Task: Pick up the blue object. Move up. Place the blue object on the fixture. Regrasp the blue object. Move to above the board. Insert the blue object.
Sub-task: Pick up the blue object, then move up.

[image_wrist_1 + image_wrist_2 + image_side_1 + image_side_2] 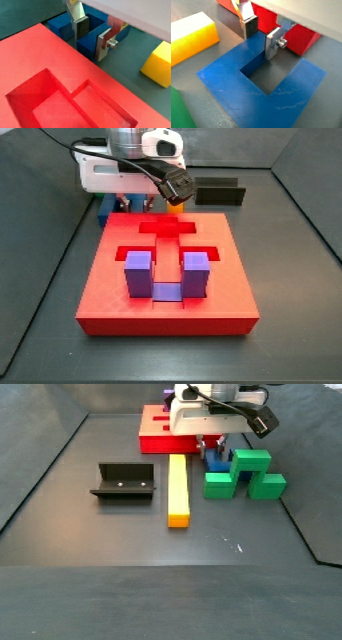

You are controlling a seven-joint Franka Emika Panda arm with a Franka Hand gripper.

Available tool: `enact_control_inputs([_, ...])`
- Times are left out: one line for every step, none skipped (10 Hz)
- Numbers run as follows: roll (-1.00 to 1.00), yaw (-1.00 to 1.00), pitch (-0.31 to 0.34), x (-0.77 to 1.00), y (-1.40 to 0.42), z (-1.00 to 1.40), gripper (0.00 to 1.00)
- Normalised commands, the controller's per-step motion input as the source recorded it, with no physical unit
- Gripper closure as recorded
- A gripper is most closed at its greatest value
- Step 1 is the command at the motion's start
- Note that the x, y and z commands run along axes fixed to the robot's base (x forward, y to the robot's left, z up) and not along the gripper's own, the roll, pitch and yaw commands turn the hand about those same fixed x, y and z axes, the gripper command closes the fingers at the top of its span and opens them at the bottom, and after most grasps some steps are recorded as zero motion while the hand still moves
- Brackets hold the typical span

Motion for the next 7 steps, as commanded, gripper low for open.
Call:
enact_control_inputs([0.0, 0.0, 0.0, 0.0, 0.0, 0.0, 1.0])
enact_control_inputs([0.0, 0.0, 0.0, 0.0, 0.0, 0.0, 1.0])
enact_control_inputs([0.0, 0.0, 0.0, 0.0, 0.0, 0.0, 1.0])
enact_control_inputs([0.0, 0.0, 0.0, 0.0, 0.0, 0.0, 1.0])
enact_control_inputs([0.0, 0.0, 0.0, 0.0, 0.0, 0.83, 1.0])
enact_control_inputs([0.0, -0.02, -0.007, 0.03, 0.04, 0.84, 1.0])
enact_control_inputs([-0.02, -0.02, 0.052, -0.03, 0.04, 0.62, 1.0])
